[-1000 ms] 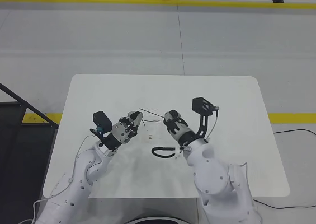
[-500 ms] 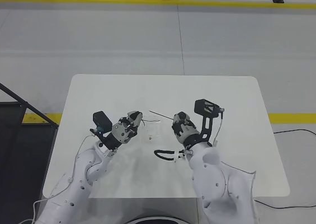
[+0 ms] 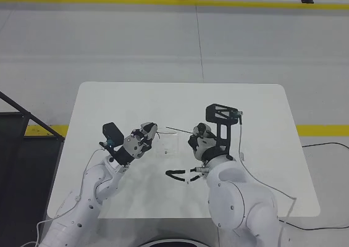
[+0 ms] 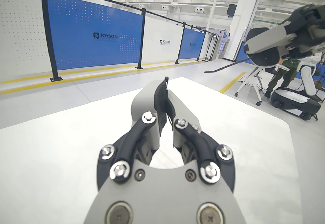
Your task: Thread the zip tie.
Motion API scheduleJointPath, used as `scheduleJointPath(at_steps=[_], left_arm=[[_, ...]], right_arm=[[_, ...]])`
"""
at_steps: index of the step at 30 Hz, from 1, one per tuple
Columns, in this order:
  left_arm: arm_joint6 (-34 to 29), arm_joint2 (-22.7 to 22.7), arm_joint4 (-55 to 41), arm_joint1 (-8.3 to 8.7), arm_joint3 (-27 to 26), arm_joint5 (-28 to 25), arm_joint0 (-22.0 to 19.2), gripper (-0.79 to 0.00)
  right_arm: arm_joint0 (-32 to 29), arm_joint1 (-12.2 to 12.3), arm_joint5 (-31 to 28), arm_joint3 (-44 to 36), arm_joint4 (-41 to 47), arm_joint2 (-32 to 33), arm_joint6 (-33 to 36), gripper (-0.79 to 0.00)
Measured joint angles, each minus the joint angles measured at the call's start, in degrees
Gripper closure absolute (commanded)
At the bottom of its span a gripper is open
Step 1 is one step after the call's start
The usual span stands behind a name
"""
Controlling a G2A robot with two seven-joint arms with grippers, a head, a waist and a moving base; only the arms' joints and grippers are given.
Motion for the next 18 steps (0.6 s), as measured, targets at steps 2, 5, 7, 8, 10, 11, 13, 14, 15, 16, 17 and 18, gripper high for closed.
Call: scheduleJointPath(at_steps=[2, 5, 7, 8, 10, 11, 13, 14, 15, 16, 17, 18], left_arm=[[0.0, 0.0, 0.0, 0.00, 0.0, 0.0, 0.0, 0.000], [0.0, 0.0, 0.0, 0.00, 0.0, 0.0, 0.0, 0.000], [0.0, 0.0, 0.0, 0.00, 0.0, 0.0, 0.0, 0.000], [0.0, 0.0, 0.0, 0.00, 0.0, 0.0, 0.0, 0.000], [0.0, 0.0, 0.0, 0.00, 0.0, 0.0, 0.0, 0.000], [0.0, 0.0, 0.0, 0.00, 0.0, 0.0, 0.0, 0.000], [0.0, 0.0, 0.0, 0.00, 0.0, 0.0, 0.0, 0.000], [0.0, 0.0, 0.0, 0.00, 0.0, 0.0, 0.0, 0.000], [0.0, 0.0, 0.0, 0.00, 0.0, 0.0, 0.0, 0.000], [0.0, 0.0, 0.0, 0.00, 0.0, 0.0, 0.0, 0.000], [0.0, 0.0, 0.0, 0.00, 0.0, 0.0, 0.0, 0.000], [0.0, 0.0, 0.0, 0.00, 0.0, 0.0, 0.0, 0.000]], right_arm=[[0.0, 0.0, 0.0, 0.0, 0.0, 0.0, 0.0, 0.000], [-0.6, 0.0, -0.6, 0.4, 0.4, -0.2, -0.9, 0.000], [-1.2, -0.2, -0.9, 1.0, 0.9, -0.4, -2.4, 0.000], [-1.2, -0.4, -0.3, 1.3, 1.6, -0.4, -2.4, 0.000], [-0.4, -0.7, 0.8, 2.0, 3.0, -0.1, -1.6, 0.000], [0.2, -0.9, 1.3, 2.6, 3.9, 0.3, -1.3, 0.000], [0.9, -1.3, 1.2, 3.4, 5.6, 1.0, -1.1, 0.000], [1.2, -1.5, 1.0, 3.8, 6.5, 1.4, -0.9, 0.000], [1.4, -1.7, 0.8, 4.0, 7.1, 1.7, -0.8, 0.000], [1.5, -1.8, 0.7, 4.1, 7.5, 2.0, -0.7, 0.000], [1.6, -2.0, 0.7, 4.3, 7.8, 2.3, -0.7, 0.000], [1.6, -2.2, 0.8, 4.5, 8.1, 2.4, -0.8, 0.000]])
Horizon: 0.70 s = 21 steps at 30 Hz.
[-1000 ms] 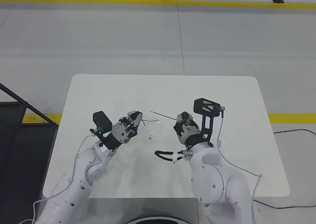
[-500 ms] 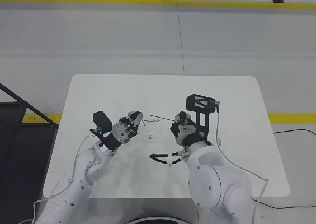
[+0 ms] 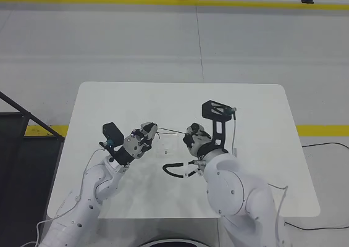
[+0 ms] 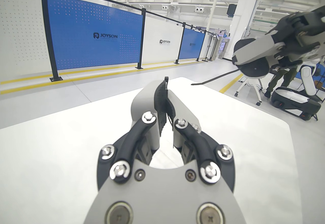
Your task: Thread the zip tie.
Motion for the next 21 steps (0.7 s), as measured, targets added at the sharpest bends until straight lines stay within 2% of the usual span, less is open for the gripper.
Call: scheduleJointPath(at_steps=[10, 21], left_arm=[[0.0, 0.0, 0.0, 0.00, 0.0, 0.0, 0.0, 0.000], [0.0, 0.0, 0.0, 0.00, 0.0, 0.0, 0.0, 0.000]], right_arm=[[1.5, -2.1, 0.1, 2.8, 2.6, 1.4, 0.0, 0.000], [1.8, -4.2, -0.4, 4.0, 1.4, 1.8, 0.4, 0.000]])
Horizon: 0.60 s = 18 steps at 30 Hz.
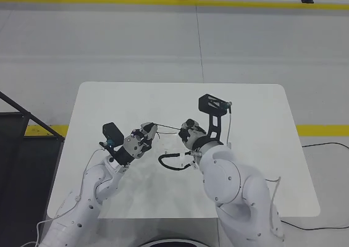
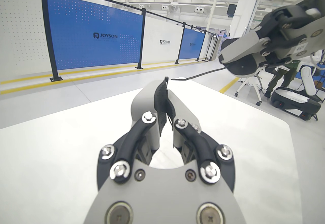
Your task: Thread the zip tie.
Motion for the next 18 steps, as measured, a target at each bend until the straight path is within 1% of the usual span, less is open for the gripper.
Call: scheduleJointPath(at_steps=[18], left_arm=[[0.0, 0.0, 0.0, 0.00, 0.0, 0.0, 0.0, 0.000]], right_arm=[[-0.4, -3.2, -1.8, 0.9, -3.4, 0.8, 1.8, 0.000]])
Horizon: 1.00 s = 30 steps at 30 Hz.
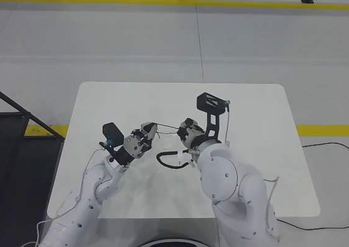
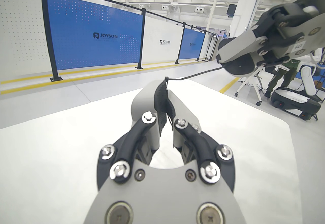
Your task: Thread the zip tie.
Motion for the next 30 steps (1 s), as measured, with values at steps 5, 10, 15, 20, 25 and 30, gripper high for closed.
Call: scheduleJointPath(at_steps=[5, 10, 15, 20, 25, 30], left_arm=[[0.0, 0.0, 0.0, 0.00, 0.0, 0.0, 0.0, 0.000], [0.0, 0.0, 0.0, 0.00, 0.0, 0.0, 0.0, 0.000], [0.0, 0.0, 0.0, 0.00, 0.0, 0.0, 0.0, 0.000], [0.0, 0.0, 0.0, 0.00, 0.0, 0.0, 0.0, 0.000], [0.0, 0.0, 0.0, 0.00, 0.0, 0.0, 0.0, 0.000], [0.0, 0.0, 0.0, 0.00, 0.0, 0.0, 0.0, 0.000]], right_arm=[[0.0, -0.9, -0.6, 0.3, -1.1, 0.3, 0.6, 0.000], [-0.4, -1.7, -1.1, 0.2, -2.1, 0.6, 1.1, 0.000], [-1.8, -2.3, -1.8, -1.2, -3.4, 1.0, 1.8, 0.000], [-2.2, -2.9, -2.4, -1.5, -4.1, 1.3, 2.4, 0.000], [-2.1, -3.6, -2.8, -1.2, -4.9, 1.4, 2.8, 0.000], [-1.9, -4.3, -3.2, -0.7, -5.7, 1.4, 3.2, 0.000]])
